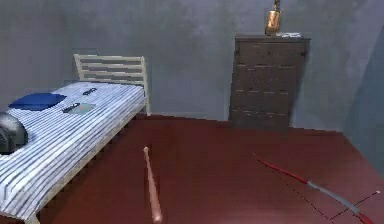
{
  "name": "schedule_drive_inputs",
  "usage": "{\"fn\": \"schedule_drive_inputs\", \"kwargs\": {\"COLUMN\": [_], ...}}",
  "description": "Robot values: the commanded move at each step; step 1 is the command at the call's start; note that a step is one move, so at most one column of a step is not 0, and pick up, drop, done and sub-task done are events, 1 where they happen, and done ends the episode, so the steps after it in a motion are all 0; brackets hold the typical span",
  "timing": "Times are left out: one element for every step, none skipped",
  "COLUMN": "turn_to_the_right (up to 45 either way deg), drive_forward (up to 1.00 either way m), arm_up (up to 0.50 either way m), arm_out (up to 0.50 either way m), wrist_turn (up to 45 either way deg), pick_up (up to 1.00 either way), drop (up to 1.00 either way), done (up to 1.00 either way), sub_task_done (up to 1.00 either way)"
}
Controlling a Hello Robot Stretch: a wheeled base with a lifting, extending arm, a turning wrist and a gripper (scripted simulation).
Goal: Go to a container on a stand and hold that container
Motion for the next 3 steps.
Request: {"fn": "schedule_drive_inputs", "kwargs": {"turn_to_the_right": [39.0,0.0,45.0], "drive_forward": [0.0,0.05,0.0], "arm_up": [0.0,0.0,0.0], "arm_out": [0.0,0.0,0.0], "wrist_turn": [0.0,0.0,0.0], "pick_up": [0.0,0.0,0.0], "drop": [0.0,0.0,0.0], "done": [0.0,0.0,0.0], "sub_task_done": [0.0,0.0,0.0]}}
